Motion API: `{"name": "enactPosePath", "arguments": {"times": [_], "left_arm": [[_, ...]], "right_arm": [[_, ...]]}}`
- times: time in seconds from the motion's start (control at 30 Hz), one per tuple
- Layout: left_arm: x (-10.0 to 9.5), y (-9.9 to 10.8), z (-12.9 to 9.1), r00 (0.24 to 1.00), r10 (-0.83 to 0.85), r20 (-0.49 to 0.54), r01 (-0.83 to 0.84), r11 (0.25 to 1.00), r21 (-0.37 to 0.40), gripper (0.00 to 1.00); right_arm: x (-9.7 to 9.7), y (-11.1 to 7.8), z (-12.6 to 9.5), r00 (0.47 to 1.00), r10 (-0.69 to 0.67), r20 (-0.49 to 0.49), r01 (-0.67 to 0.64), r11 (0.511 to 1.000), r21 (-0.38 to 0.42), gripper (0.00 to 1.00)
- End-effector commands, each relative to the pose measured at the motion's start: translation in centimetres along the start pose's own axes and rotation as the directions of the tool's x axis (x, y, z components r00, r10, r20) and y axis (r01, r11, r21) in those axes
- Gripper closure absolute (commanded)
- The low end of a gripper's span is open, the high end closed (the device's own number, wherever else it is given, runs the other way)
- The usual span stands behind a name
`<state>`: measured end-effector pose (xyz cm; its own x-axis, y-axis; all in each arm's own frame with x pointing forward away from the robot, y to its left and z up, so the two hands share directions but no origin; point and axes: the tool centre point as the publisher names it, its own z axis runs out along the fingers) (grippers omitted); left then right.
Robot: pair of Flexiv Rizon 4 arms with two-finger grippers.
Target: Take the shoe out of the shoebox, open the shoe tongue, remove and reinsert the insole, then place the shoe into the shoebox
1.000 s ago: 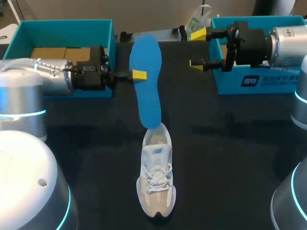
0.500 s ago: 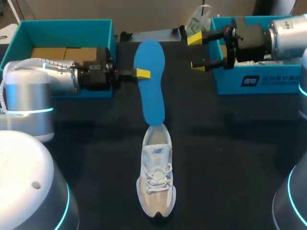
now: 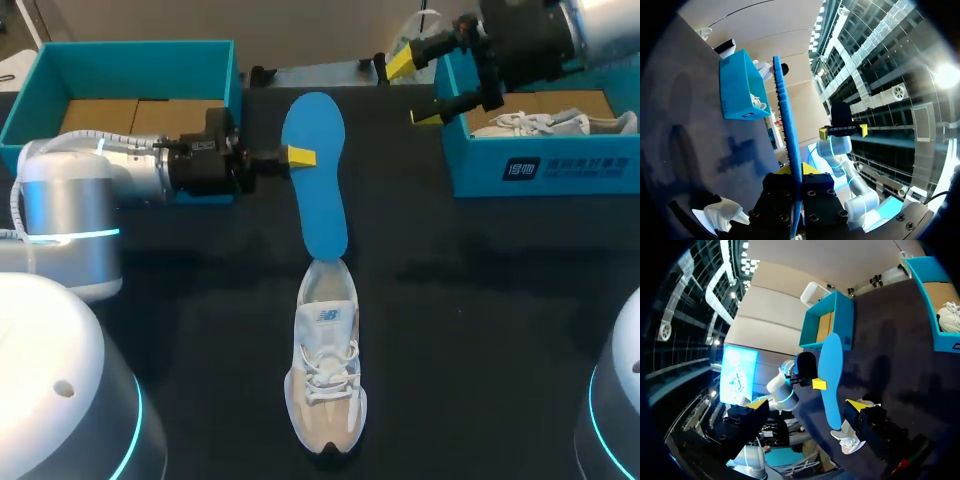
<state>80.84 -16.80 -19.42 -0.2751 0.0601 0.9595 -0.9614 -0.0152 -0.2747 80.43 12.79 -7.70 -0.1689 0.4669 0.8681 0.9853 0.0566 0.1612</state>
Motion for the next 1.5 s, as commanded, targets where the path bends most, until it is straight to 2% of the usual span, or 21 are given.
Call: {"name": "enactPosePath", "arguments": {"times": [0.03,0.13,0.57,0.73,0.9,1.03,1.13,1.3,1.4,1.5], "left_arm": [[-0.2,0.2,0.1,1.0,-0.03,-0.005,0.03,1.0,0.007,1.0],[-0.5,0.1,-0.1,0.994,-0.113,-0.012,0.113,0.994,0.009,1.0],[-0.6,0.1,-0.1,0.99,-0.138,-0.014,0.138,0.99,0.012,1.0],[-0.6,0.1,-0.1,0.99,-0.138,-0.014,0.138,0.99,0.012,1.0],[-0.6,0.1,-0.1,0.99,-0.138,-0.014,0.138,0.99,0.012,1.0],[-0.6,0.1,-0.1,0.99,-0.138,-0.014,0.138,0.99,0.012,1.0],[-0.6,0.1,-0.1,0.99,-0.138,-0.014,0.138,0.99,0.012,1.0],[-0.6,0.1,-0.1,0.99,-0.138,-0.014,0.138,0.99,0.012,1.0],[-0.6,0.1,-0.1,0.99,-0.138,-0.014,0.138,0.99,0.012,1.0],[-0.6,0.1,-0.1,0.99,-0.138,-0.014,0.138,0.99,0.012,1.0]], "right_arm": [[1.6,0.2,0.4,0.954,0.02,0.3,-0.02,1.0,-0.003,0.0],[2.2,0.0,0.8,0.928,0.003,0.373,-0.012,1.0,0.021,0.0],[2.3,-0.2,0.8,0.931,-0.017,0.365,0.006,0.999,0.031,0.0],[3.8,0.8,2.5,0.837,-0.035,0.546,-0.032,0.993,0.113,0.0],[5.0,1.4,4.8,0.749,-0.084,0.657,-0.029,0.987,0.16,0.0],[6.1,1.5,6.3,0.638,-0.089,0.765,-0.059,0.985,0.163,0.0],[6.5,1.3,7.2,0.587,-0.077,0.806,-0.073,0.987,0.147,0.0],[6.8,0.8,7.9,0.553,-0.074,0.83,-0.069,0.989,0.134,0.0],[7.2,0.5,8.1,0.514,-0.067,0.855,-0.08,0.989,0.126,0.0],[7.4,0.1,8.2,0.51,-0.096,0.855,-0.05,0.989,0.141,0.0]]}}
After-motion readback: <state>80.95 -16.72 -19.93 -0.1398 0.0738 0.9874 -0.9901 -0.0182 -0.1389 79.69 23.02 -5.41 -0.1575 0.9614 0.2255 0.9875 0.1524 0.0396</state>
